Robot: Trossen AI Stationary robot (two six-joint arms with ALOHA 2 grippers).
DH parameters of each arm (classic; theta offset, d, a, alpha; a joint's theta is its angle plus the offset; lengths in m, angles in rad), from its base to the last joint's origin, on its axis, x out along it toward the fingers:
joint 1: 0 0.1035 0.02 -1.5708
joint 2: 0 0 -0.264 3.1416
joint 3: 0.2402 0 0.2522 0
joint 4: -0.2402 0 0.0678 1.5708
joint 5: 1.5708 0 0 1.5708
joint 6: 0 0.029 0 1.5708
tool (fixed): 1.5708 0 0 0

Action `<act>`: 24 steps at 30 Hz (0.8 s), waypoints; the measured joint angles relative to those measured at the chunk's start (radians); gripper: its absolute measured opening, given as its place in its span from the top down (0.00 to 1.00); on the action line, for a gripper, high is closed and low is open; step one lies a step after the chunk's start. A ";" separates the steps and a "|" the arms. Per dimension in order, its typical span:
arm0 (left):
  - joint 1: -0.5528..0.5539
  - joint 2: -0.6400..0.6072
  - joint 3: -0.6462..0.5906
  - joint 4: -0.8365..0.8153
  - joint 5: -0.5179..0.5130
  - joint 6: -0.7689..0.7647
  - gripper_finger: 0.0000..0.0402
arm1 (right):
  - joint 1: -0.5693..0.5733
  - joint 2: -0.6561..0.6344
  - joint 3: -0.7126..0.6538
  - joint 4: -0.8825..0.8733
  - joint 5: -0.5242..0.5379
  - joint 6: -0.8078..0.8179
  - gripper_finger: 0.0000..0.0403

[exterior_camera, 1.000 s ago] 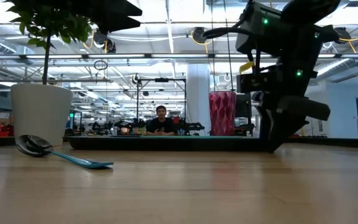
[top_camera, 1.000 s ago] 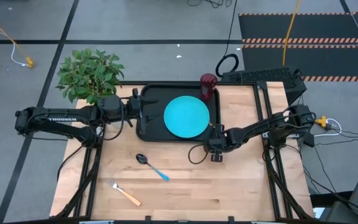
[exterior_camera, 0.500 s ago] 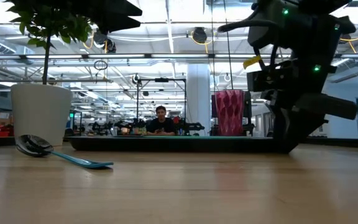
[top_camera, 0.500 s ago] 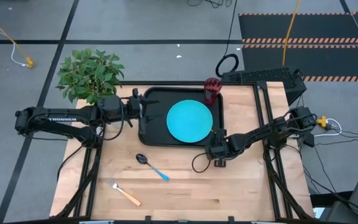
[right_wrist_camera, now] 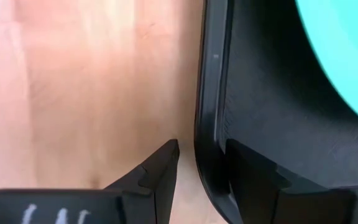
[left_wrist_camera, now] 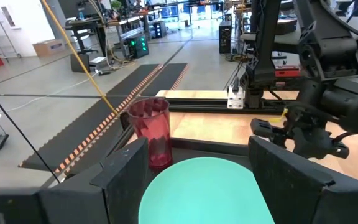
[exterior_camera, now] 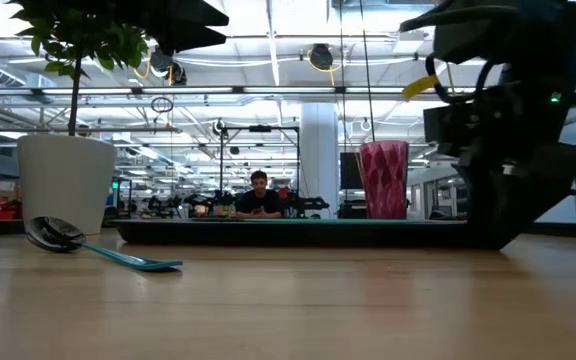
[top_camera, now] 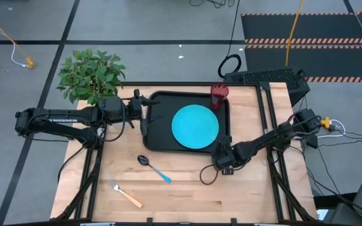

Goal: Pick and place plate/cup/fork/spoon on tray
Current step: Move the black tray to the middle of the table

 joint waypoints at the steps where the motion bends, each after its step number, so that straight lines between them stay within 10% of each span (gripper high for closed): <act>1: 0.000 0.000 0.000 0.000 0.000 0.000 0.31 | 0.011 0.000 0.000 -0.005 0.000 0.007 0.68; 24: 0.000 0.000 0.000 0.000 0.000 0.000 0.31 | 0.301 0.002 -0.002 -0.038 0.043 0.042 0.69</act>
